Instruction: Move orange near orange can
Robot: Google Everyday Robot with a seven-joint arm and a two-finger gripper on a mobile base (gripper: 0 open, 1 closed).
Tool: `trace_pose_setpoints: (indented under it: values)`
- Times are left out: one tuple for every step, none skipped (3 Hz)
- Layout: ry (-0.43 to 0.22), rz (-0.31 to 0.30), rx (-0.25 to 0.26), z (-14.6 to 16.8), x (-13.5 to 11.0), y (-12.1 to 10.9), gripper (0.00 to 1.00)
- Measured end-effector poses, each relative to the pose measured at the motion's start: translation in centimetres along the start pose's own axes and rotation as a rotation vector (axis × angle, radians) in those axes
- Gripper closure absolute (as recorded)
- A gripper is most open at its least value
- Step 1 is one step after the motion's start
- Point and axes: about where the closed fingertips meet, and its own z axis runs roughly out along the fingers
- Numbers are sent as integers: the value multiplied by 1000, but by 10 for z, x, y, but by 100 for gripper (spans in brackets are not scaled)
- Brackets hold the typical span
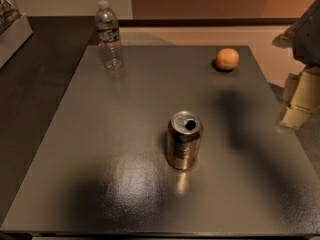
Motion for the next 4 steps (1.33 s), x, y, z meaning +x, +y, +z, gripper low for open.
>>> trace_pose_setpoints:
  values:
    - [-2, 2, 3, 0, 0, -1, 0]
    - [-55, 50, 5, 0, -3, -19, 0]
    - [-138, 121, 26, 4, -7, -52, 0]
    - [-206, 184, 44, 10, -9, -88, 0]
